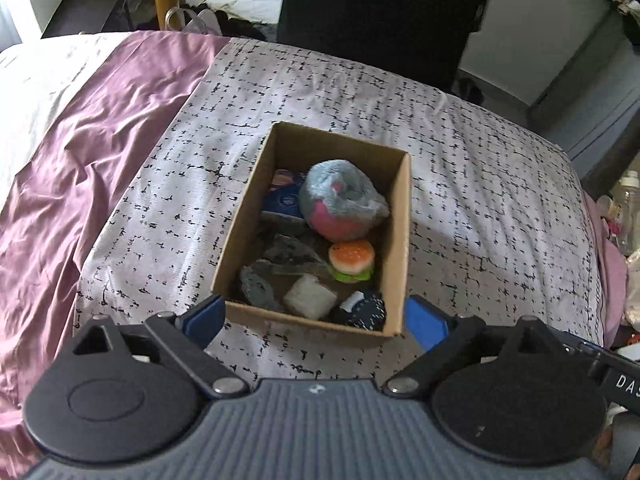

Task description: Organize soft objects

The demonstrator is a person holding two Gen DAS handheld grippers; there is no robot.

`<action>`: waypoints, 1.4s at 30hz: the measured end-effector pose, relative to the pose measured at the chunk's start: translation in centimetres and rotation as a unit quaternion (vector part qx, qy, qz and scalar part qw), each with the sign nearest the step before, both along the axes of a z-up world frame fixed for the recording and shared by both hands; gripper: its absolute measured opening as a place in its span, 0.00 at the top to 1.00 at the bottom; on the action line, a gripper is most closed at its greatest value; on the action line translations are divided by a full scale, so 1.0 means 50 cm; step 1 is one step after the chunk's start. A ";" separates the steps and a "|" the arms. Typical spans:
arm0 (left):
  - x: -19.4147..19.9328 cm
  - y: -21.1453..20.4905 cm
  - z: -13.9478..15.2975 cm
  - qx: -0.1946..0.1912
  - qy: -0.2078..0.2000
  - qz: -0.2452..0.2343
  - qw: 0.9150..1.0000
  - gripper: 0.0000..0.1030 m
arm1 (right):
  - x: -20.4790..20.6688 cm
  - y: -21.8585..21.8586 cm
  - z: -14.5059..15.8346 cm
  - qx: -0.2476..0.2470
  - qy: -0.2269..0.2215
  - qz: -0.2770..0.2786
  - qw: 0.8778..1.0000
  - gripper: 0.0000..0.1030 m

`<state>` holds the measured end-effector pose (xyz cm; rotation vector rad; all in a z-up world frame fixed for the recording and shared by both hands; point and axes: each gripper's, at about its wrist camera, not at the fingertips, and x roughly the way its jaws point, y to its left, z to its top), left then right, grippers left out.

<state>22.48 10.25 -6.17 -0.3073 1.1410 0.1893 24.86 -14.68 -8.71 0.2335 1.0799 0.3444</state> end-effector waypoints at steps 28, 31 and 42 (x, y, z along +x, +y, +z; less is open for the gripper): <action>-0.250 -0.039 0.099 0.028 -0.115 -0.016 0.993 0.03 | -0.209 -0.163 0.092 -0.027 -0.121 -0.022 0.992 0.00; -0.269 -0.050 0.117 0.029 -0.130 -0.022 0.991 0.02 | -0.228 -0.168 0.102 -0.023 -0.129 -0.025 0.991 0.00; -0.305 -0.098 0.143 0.031 -0.158 -0.048 0.986 0.02 | -0.284 -0.163 0.117 -0.037 -0.148 -0.029 0.988 0.00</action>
